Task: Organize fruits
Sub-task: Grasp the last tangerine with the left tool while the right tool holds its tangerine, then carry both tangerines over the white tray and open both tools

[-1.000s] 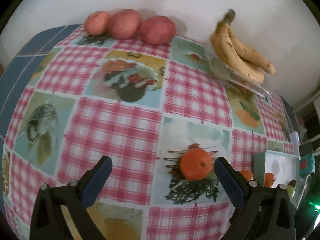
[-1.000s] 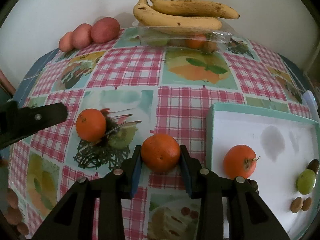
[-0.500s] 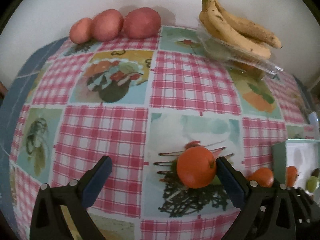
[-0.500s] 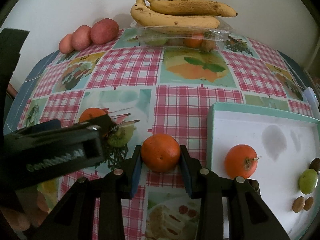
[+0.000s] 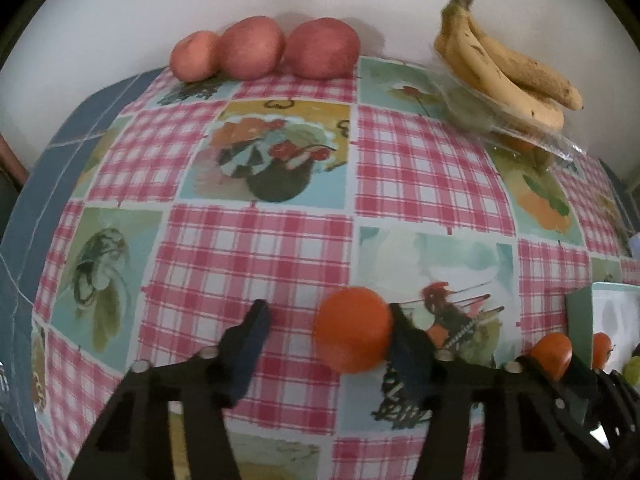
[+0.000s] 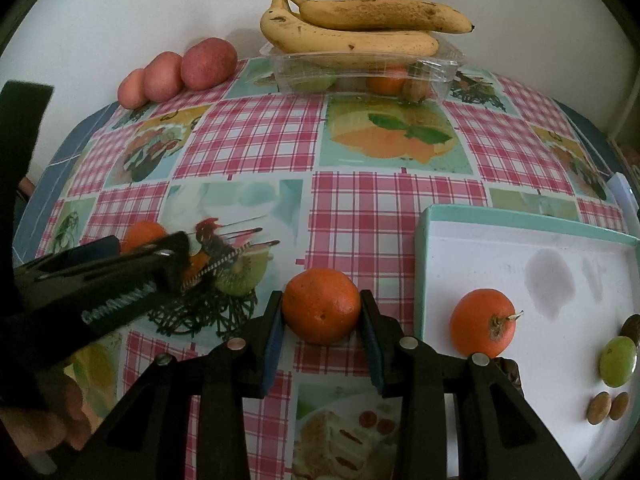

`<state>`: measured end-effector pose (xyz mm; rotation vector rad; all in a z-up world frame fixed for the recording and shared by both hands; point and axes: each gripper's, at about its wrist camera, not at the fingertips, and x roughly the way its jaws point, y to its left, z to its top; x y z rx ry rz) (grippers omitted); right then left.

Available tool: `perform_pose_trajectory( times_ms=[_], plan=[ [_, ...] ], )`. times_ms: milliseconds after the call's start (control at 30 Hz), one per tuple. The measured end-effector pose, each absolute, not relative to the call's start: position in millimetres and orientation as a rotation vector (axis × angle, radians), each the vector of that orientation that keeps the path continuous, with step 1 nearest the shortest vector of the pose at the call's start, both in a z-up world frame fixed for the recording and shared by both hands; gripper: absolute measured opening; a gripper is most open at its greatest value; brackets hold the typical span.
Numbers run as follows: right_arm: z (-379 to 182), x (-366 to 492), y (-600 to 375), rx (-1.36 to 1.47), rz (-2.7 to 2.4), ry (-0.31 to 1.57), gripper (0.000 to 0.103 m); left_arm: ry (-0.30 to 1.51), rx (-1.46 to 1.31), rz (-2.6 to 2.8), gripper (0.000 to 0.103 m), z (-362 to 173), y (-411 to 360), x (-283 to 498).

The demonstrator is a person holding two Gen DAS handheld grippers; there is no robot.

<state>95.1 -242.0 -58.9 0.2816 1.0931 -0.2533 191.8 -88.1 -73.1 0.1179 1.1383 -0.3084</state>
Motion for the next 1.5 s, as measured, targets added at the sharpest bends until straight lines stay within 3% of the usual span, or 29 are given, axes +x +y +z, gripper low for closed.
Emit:
perform_pose_trajectory(
  times_ms=[267,433,767,1033,1500],
  plan=[
    [-59.1,95.4,-242.0,0.281,-0.254,1.093,0.038,1.145,0.128,-0.312,0.053,-75.9,-68.1,193.1],
    [-59.1,95.3,-241.6,0.276,-0.253,1.091,0.038,1.156,0.114,-0.307,0.038,-72.9,-58.4,181.6],
    [-53.5,82.6,-241.6,0.333,-0.228,1.088,0.037,1.223,-0.072,-0.359,0.037,-69.3,-24.6,165.3],
    [-18.1,55.1,-238.9,0.305,-0.254,1.046,0.037,1.204,-0.110,-0.381,0.037,-39.7,-21.8,131.2],
    [6.7,-18.0,-239.9,0.302,-0.321,1.024,0.037,1.164,-0.021,-0.451,0.037,-6.7,-49.9,73.7]
  ],
)
